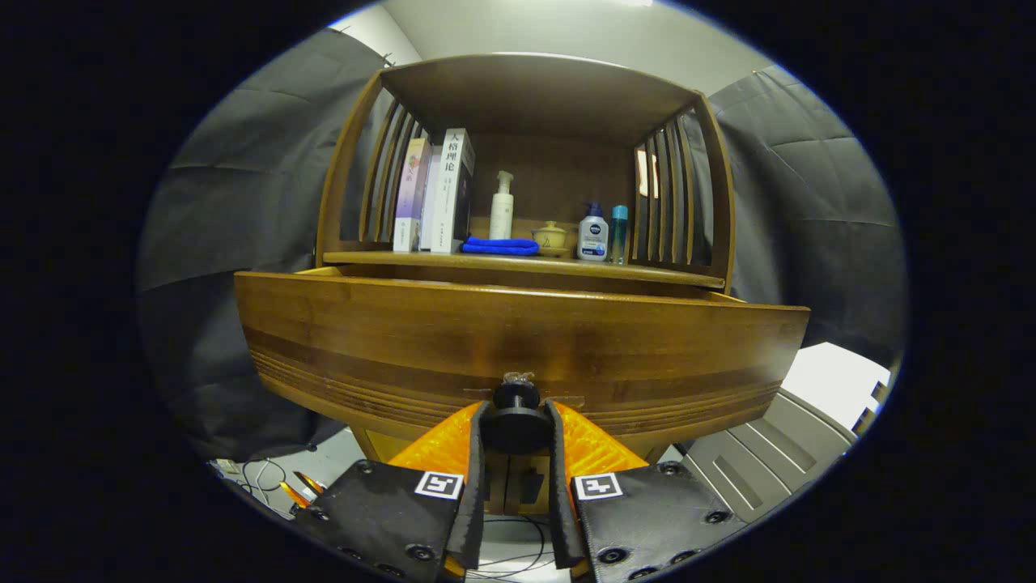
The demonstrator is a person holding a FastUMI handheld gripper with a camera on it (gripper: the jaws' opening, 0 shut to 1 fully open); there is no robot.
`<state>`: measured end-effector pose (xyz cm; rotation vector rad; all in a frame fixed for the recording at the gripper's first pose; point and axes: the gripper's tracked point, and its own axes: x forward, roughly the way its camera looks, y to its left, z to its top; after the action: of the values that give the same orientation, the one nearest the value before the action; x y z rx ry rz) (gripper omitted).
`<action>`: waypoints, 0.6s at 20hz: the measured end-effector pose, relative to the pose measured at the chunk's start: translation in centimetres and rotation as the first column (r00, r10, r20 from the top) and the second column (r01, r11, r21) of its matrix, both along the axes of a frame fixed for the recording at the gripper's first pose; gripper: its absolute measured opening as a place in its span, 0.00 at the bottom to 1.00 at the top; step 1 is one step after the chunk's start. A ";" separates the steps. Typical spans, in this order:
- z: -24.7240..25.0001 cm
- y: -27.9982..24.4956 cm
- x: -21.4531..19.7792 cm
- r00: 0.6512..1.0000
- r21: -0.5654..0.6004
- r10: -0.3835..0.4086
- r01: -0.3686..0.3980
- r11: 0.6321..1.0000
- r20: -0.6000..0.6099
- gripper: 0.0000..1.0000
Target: Pull open the drawer, take out the items inside it, and place them on the countertop above the cabinet.
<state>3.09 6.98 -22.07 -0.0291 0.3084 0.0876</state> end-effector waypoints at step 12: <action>0.2 -0.3 -4.3 1.000 0.000 0.011 -0.011 1.000 -0.018 0.36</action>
<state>-1.23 6.71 -21.82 -0.0305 0.3267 0.0992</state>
